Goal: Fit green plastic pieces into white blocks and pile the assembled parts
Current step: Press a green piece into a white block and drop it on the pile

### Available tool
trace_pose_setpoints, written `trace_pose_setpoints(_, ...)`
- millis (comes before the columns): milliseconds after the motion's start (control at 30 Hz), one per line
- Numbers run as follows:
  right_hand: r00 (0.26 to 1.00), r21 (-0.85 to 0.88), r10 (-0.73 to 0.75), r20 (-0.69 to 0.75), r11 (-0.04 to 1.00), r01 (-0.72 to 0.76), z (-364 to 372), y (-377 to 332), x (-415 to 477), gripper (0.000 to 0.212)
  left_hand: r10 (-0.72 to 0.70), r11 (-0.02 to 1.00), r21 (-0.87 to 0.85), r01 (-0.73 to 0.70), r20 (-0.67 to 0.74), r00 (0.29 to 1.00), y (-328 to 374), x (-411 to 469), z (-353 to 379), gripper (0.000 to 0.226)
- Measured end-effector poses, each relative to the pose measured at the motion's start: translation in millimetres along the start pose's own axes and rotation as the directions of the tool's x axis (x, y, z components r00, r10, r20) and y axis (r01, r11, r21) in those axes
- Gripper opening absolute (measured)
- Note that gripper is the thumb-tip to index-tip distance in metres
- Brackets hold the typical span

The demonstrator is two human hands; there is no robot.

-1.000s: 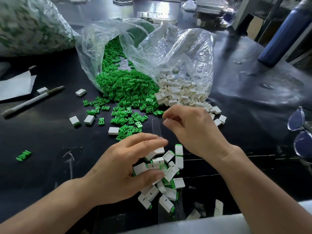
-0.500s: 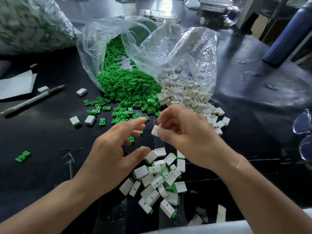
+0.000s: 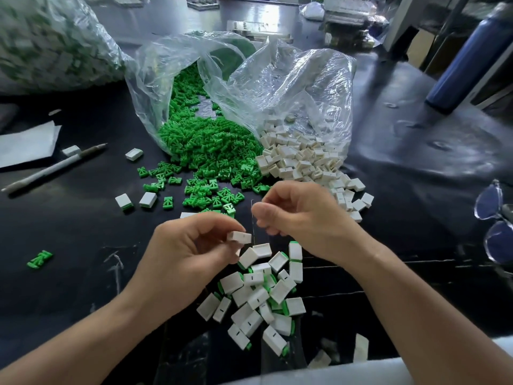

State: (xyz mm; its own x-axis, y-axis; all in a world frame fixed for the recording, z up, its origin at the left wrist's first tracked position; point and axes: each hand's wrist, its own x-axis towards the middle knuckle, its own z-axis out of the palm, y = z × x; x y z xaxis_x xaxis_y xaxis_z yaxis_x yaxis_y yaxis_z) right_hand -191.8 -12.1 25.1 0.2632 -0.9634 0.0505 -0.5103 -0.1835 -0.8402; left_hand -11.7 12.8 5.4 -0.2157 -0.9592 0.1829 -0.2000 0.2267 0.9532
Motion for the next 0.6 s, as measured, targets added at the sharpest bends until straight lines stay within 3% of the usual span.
trace_pose_setpoints(67,0.996,-0.173,-0.009,-0.091,0.985,-0.007,-1.6,6.1,3.8,0.017,-0.069,0.995,-0.07,0.069,0.012,0.998,2.5,1.3,-1.5,0.02)
trace_pose_setpoints(200,0.989,-0.26,-0.028,-0.147,0.966,-0.012,2.2,7.4,12.7,0.013,-0.138,0.987,-0.074,0.143,0.064,0.988,3.0,2.4,-3.1,0.019)
trace_pose_setpoints(333,0.998,-0.418,-0.053,-0.025,0.908,0.037,20.4,3.2,34.0,0.028,-0.151,0.989,0.005,0.151,0.063,0.986,0.7,1.9,-2.3,0.019)
trace_pose_setpoints(467,0.999,-0.596,0.002,0.05,0.803,0.028,35.2,9.4,50.3,0.033,-0.16,0.986,-0.041,0.162,0.04,0.986,4.9,3.3,-4.6,0.018)
trace_pose_setpoints(600,0.998,-0.548,-0.013,-0.054,0.836,-0.019,36.9,14.7,52.2,0.018,-0.282,0.941,-0.194,0.276,-0.004,0.959,15.7,8.4,-3.5,0.016)
